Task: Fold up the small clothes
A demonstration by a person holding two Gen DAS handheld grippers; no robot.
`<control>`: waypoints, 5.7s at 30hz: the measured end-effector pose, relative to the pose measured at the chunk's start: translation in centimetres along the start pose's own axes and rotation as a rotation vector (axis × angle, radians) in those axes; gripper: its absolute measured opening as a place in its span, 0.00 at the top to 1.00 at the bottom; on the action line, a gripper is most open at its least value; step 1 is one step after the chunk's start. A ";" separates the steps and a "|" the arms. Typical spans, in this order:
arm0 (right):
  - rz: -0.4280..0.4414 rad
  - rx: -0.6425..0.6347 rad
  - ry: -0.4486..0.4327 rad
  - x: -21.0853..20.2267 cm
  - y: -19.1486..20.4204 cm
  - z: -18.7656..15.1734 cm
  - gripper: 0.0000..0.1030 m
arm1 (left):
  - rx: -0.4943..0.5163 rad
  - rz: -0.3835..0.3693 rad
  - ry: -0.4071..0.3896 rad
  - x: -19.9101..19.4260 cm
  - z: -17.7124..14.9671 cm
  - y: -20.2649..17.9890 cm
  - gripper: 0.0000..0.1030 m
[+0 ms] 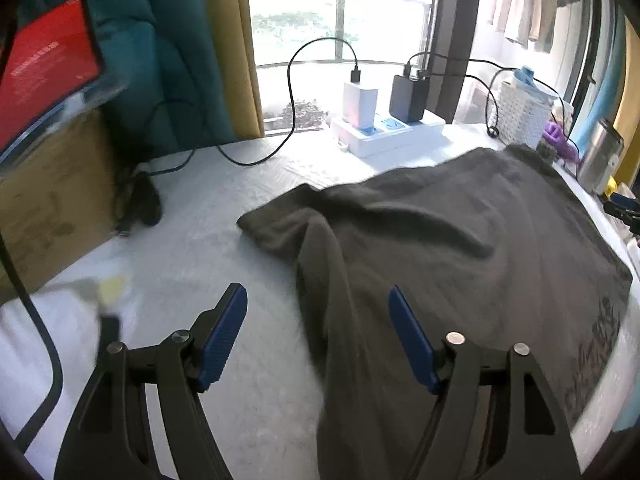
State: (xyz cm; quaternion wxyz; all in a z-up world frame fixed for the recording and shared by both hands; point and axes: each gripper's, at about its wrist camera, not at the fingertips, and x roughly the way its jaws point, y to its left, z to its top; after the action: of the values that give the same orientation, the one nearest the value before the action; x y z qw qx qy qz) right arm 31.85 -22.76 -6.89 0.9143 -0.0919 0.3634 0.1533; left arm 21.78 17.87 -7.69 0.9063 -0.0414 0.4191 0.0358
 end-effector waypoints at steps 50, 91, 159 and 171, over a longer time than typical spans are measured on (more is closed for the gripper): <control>0.012 0.072 0.060 2.8 1.4 0.0 0.19 | -0.126 -0.072 0.038 -4.4 -6.4 0.0 0.44; -0.009 0.203 0.006 -8.8 0.8 -14.0 0.19 | -0.018 -0.160 -0.071 -9.4 -9.5 -9.4 0.43; 0.361 0.005 -0.101 -5.9 11.2 0.4 0.84 | -0.175 -0.098 -0.022 -4.6 -7.1 -0.9 0.43; 0.542 -0.201 -0.050 -5.5 22.9 0.5 0.84 | -0.223 -0.071 -0.054 -6.9 -9.1 1.6 0.43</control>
State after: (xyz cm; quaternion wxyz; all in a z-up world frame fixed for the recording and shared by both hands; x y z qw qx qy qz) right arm 20.40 -2.42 -4.01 0.8349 -0.0777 0.3351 0.4296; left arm 10.25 18.34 -8.38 0.9076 -0.1561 0.3864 0.0511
